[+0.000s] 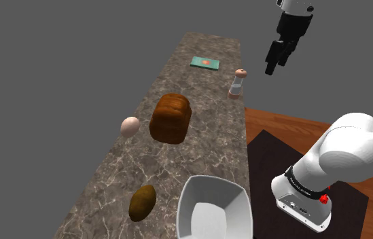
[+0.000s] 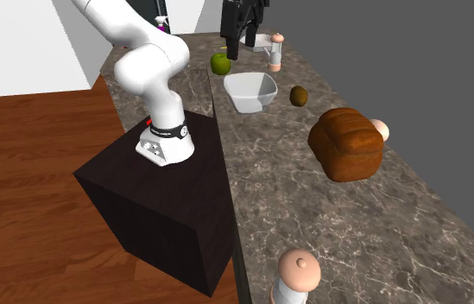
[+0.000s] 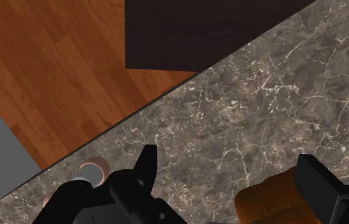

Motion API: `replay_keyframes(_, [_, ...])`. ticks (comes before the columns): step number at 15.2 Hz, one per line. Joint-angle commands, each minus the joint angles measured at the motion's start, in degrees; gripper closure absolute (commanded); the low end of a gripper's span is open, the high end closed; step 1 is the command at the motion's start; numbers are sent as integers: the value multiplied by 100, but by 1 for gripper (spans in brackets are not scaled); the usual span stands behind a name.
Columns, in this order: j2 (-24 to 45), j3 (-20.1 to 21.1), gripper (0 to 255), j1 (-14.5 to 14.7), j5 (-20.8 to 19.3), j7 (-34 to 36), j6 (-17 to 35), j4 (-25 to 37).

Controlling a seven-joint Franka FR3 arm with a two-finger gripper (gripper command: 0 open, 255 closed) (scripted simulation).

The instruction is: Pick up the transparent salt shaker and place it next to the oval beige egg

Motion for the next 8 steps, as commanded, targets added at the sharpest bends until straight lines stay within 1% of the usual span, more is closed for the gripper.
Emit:
replay_keyframes(1, [0,0,0,0,0,0,0,0])
replay_keyframes(8, [964,-856,0,-163,-264,-769,938,128])
